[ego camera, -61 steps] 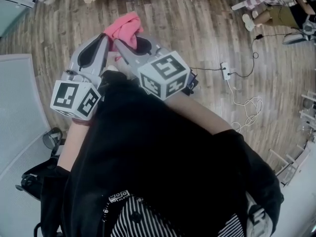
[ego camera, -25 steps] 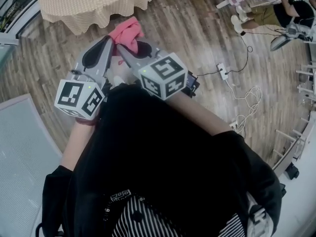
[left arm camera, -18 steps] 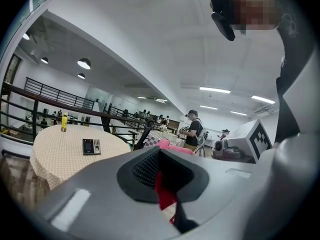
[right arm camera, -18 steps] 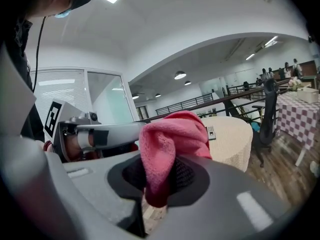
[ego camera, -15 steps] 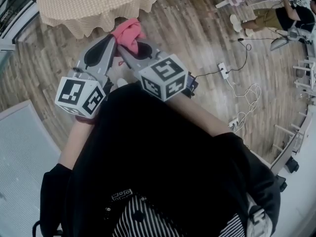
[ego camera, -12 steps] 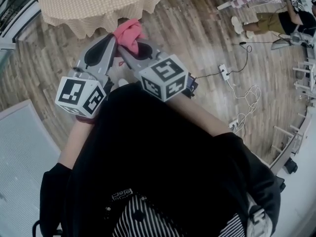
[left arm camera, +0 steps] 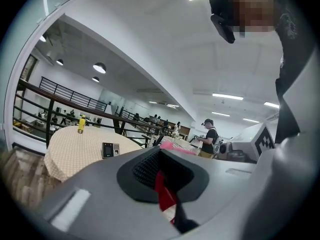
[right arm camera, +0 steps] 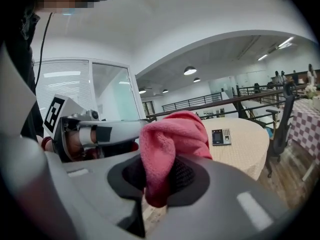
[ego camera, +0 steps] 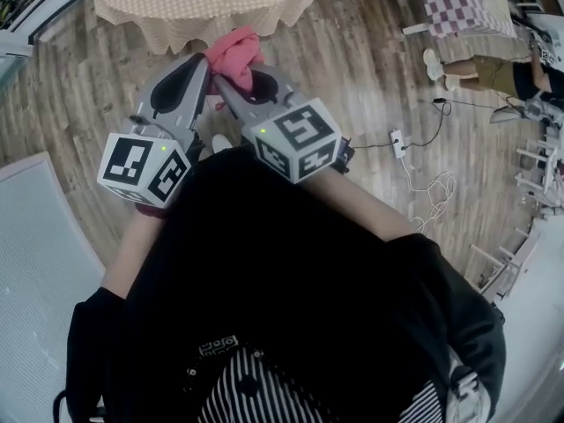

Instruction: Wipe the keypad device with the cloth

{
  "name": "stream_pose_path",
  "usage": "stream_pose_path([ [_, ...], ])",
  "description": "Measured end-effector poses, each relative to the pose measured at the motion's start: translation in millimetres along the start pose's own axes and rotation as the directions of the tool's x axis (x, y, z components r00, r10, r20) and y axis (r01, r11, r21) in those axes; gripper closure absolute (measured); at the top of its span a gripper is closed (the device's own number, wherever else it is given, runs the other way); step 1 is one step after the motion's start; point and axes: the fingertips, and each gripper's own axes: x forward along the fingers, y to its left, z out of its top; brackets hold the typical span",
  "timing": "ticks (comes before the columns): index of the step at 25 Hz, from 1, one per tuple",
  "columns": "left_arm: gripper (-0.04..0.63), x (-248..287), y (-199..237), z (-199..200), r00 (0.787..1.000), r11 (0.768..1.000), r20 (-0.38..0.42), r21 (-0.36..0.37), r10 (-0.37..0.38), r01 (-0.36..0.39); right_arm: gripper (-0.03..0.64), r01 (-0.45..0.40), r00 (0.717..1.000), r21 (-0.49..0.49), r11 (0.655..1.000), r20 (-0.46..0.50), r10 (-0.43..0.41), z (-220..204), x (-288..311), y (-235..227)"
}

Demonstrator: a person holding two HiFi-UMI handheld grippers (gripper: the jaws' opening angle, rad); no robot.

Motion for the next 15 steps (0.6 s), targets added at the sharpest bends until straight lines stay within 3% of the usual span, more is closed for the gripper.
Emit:
stream_pose_path([
  [8, 0.603, 34.3, 40.2, 6.4, 0.998, 0.998, -0.015, 0.001, 0.060, -0.060, 0.542, -0.072, 0.997, 0.020, 0.997, -0.017, 0.073, 15.1, 43.3, -35.2],
  [15, 0.603, 113.6, 81.1, 30.5, 0.998, 0.998, -0.013, 0.018, 0.066, -0.066, 0.541, -0.112, 0.994, 0.025, 0.993, -0.007, 0.112, 55.0, 91.8, -104.8],
])
